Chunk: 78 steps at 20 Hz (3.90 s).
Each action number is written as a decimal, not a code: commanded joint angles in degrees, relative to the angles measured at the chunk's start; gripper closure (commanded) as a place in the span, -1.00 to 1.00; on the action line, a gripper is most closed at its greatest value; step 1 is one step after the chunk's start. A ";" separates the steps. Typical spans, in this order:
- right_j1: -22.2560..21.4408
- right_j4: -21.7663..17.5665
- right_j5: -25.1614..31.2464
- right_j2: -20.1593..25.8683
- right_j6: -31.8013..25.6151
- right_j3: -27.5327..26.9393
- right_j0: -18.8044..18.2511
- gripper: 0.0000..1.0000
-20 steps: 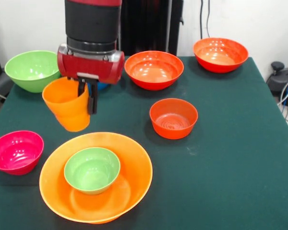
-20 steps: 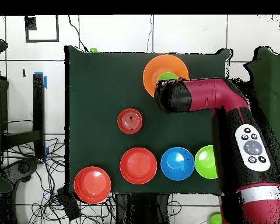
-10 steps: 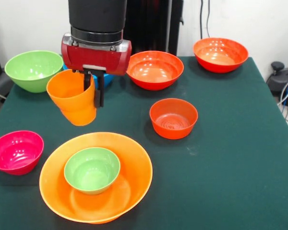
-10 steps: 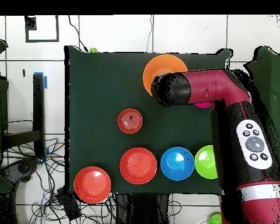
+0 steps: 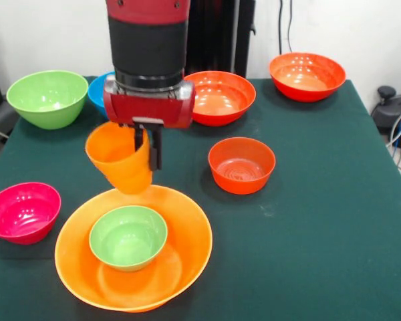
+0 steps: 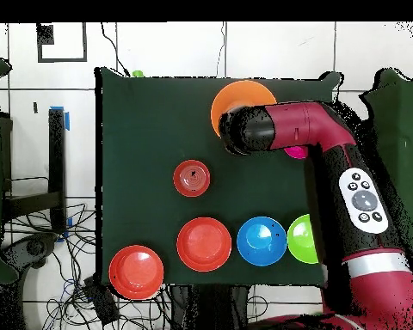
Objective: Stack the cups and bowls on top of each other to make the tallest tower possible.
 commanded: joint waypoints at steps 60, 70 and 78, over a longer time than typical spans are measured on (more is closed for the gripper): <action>13.05 -13.06 -2.64 -4.59 -10.84 -8.00 3.70 -1.00; 12.39 -11.95 -1.06 -4.32 -12.12 -8.90 4.25 -1.00; 5.18 -9.17 1.38 -2.68 -14.57 -4.66 3.18 -1.00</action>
